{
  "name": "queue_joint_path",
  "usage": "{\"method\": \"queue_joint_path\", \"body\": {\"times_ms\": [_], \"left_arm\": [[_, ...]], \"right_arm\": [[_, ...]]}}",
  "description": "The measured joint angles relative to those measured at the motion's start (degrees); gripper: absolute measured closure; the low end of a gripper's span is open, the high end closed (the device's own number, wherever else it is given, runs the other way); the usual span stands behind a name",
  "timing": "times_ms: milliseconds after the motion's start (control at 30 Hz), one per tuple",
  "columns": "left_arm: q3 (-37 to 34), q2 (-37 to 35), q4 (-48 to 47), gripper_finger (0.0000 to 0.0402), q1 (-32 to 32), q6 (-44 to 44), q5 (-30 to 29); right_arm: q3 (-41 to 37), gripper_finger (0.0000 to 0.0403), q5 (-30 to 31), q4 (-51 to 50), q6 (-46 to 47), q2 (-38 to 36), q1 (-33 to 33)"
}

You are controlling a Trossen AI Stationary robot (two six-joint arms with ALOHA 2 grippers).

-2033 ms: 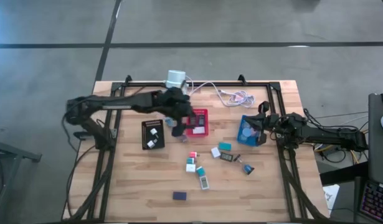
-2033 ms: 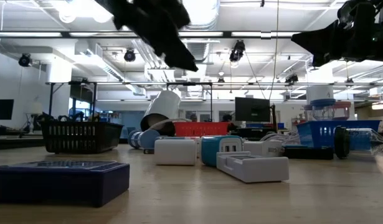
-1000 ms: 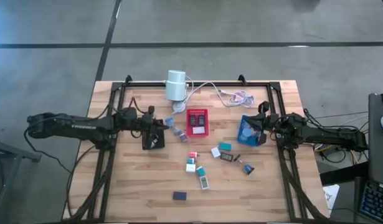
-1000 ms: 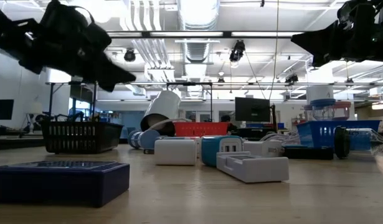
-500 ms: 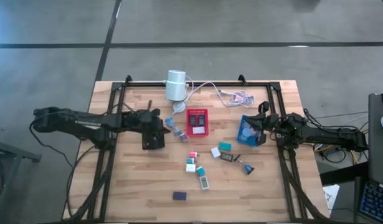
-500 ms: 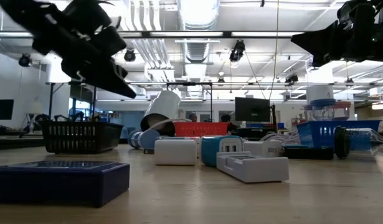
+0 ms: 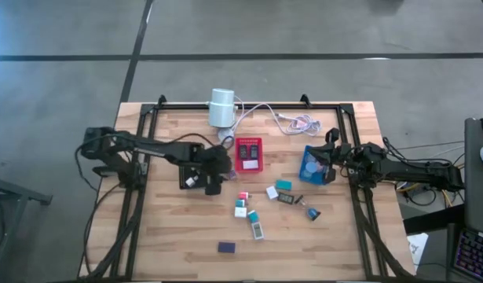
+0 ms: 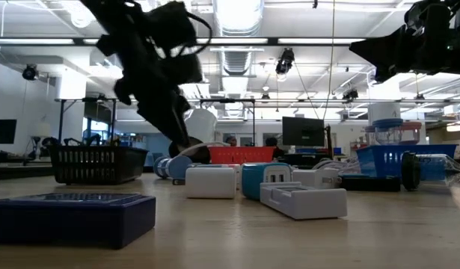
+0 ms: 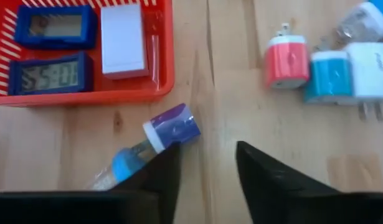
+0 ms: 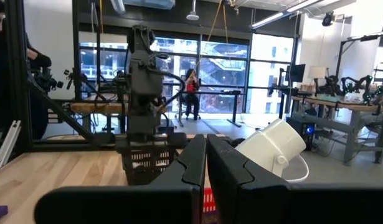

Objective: Pick & Place Office items
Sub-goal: Put the purple charger adapter into the black basket

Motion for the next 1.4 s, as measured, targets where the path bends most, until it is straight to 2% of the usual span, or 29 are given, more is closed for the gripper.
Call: {"method": "queue_joint_path", "body": {"times_ms": [233,433,633,1033,1400], "left_arm": [[5.07,5.90,-0.69,0.0127,0.01,-3.28,-1.06],[5.86,7.76,-0.72,0.0086,0.02,-4.41,-1.45],[5.84,8.00,-0.74,0.0081,0.05,-6.48,-6.14],[5.17,8.19,-0.57,0.0085,0.02,-8.80,-6.40],[4.48,8.19,0.37,0.0085,-0.04,-9.31,-9.48]], "right_arm": [[0.00,0.0390,-0.10,-0.48,-0.02,0.02,0.00],[0.00,0.0390,-0.10,-0.82,-0.02,-0.04,0.00],[0.01,0.0390,-0.10,-0.81,-0.04,-0.07,-0.01],[0.00,0.0390,-0.10,-0.75,-0.02,-0.05,-0.01],[0.00,0.0390,-0.09,-0.71,-0.02,-0.07,0.00]]}}
